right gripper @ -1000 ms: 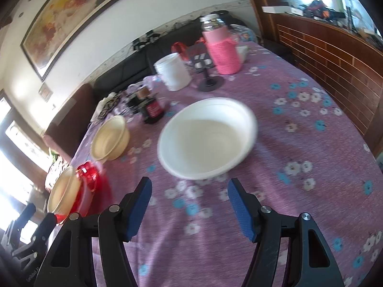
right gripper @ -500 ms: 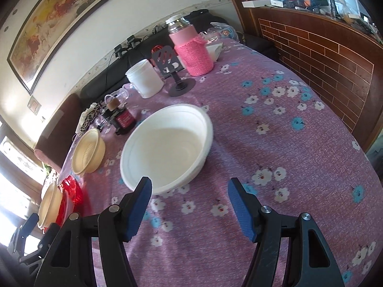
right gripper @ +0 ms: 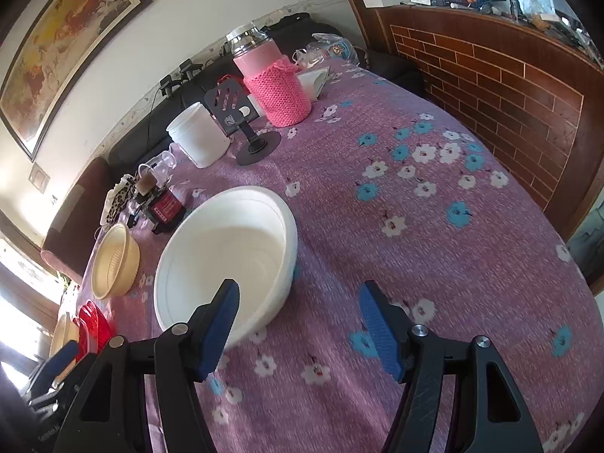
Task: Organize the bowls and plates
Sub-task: 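Move both grippers to the large white bowl, then grasp the white bowl rim with the left gripper while the right gripper grips it too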
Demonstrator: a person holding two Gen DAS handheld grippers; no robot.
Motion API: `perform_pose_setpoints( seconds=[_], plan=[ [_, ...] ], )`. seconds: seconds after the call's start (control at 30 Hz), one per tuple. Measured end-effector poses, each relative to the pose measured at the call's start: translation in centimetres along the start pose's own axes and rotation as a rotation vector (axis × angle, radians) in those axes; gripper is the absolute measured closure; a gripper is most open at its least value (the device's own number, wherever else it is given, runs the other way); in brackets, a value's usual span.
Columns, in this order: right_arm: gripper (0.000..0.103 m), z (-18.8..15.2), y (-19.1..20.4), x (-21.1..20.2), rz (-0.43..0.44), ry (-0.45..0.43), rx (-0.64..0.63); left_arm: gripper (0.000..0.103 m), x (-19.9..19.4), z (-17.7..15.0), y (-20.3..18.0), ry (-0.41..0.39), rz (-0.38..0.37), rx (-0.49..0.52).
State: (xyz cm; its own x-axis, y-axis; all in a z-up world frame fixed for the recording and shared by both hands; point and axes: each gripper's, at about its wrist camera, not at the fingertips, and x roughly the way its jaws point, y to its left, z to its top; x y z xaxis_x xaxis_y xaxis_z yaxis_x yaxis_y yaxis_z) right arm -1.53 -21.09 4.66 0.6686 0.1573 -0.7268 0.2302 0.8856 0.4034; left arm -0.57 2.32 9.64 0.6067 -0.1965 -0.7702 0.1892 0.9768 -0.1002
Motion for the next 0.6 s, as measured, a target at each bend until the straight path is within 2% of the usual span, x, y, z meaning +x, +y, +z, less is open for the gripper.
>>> perform_pose_setpoints(
  seconds=[0.33,0.5,0.6],
  plan=[
    [0.033,1.2,0.3,2.7,-0.014,0.014,-0.009,0.014,5.7,4.6,-0.4,0.064,-0.099,-0.09],
    [0.033,1.1,0.6,3.8,-0.017,-0.003,-0.037,0.014,8.1,5.3,-0.7,0.111,-0.155,-0.128],
    [0.033,1.0,0.4,4.0,0.003,-0.016,-0.031,0.014,9.3,5.5,-1.3,0.13,-0.161,-0.12]
  ],
)
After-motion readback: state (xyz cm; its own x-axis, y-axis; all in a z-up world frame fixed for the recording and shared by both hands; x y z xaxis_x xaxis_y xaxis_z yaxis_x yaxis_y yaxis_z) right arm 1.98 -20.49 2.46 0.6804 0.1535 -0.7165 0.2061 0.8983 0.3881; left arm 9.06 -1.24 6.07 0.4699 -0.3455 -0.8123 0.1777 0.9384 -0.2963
